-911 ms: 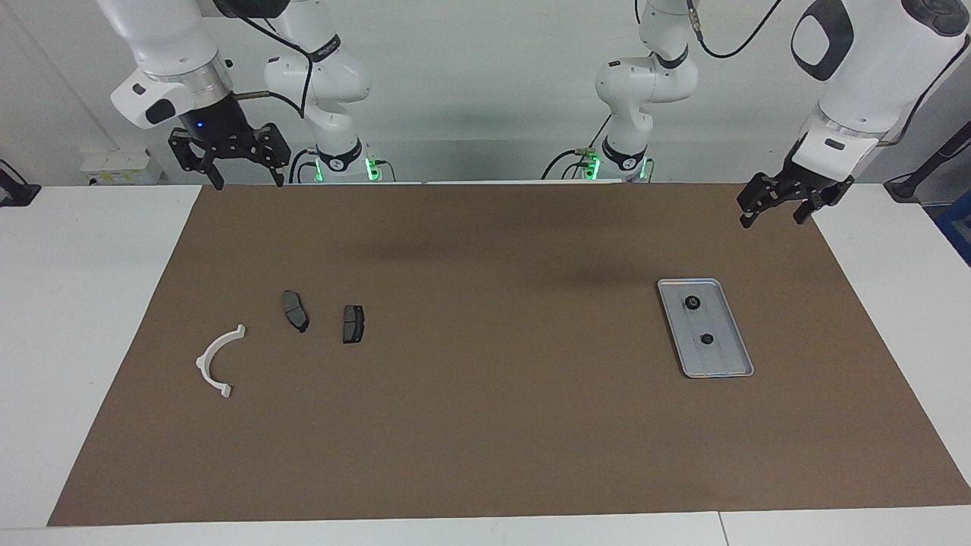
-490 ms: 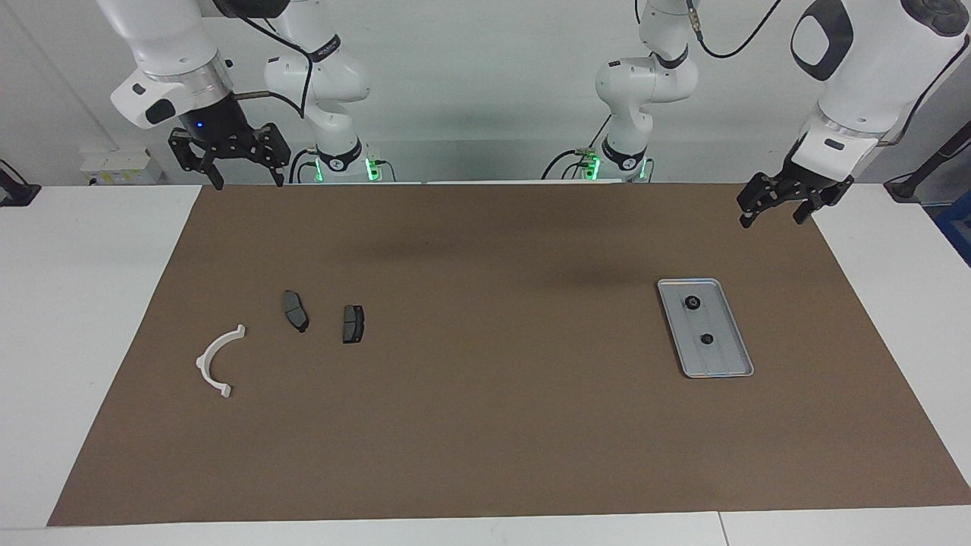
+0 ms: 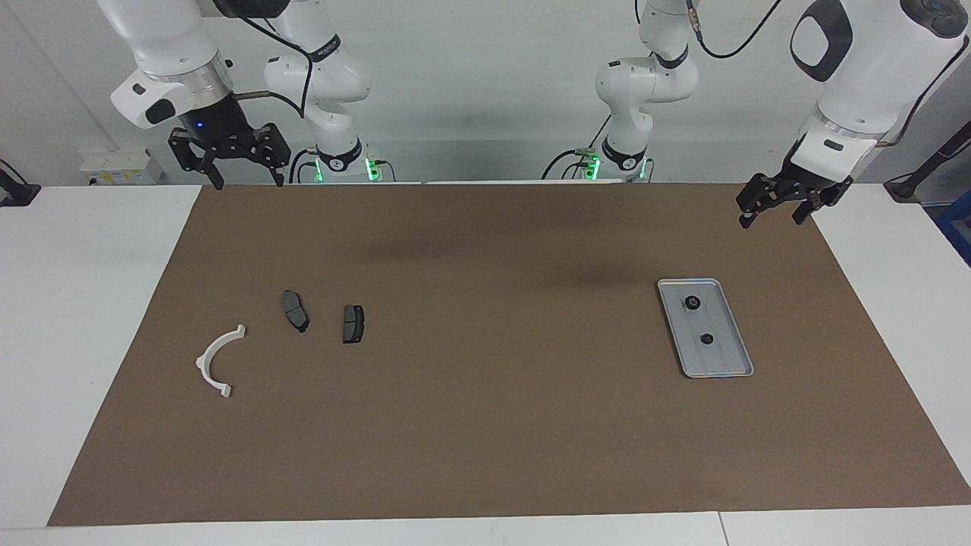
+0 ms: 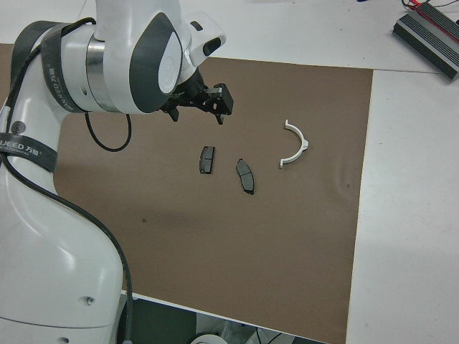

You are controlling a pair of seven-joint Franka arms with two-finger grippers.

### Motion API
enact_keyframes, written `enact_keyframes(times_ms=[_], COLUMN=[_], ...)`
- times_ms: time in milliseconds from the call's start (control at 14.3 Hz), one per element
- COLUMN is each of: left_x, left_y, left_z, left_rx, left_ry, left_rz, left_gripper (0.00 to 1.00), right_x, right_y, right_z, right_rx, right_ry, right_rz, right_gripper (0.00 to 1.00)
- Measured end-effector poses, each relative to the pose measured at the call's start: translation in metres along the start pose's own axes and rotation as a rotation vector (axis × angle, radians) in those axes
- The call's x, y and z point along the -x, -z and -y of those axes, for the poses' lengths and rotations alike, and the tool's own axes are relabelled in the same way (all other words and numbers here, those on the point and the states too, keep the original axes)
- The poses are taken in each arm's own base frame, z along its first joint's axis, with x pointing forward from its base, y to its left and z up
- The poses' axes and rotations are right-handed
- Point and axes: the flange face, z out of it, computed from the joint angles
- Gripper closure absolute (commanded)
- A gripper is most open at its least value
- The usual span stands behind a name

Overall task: Place bearing gear from tray to pile
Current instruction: 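Move the left gripper over the silver tray toward the black bearings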

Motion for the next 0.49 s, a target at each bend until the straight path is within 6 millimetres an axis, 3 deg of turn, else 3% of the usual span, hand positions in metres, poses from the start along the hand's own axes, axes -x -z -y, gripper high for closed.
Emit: enact_keyframes(times_ms=[210,420,490], left_x=[-0.006,-0.004,-0.001], left_y=[-0.030,-0.098,-0.124], left_z=[0.013,0.016,0.015], left_rx=[-0.001,-0.001,-0.001], left_ry=[0.021,0.027,0.026], left_rz=[-0.041,-0.051,-0.050], left_gripper=[0.00,0.00,0.05], right_x=[0.000,0.000,0.000], right_y=[0.000,0.000,0.000], right_z=[0.000,0.000,0.000], right_rx=[0.000,0.000,0.000], right_ry=[0.000,0.000,0.000], right_rz=[0.000,0.000,0.000], right_gripper=[0.00,0.00,0.00])
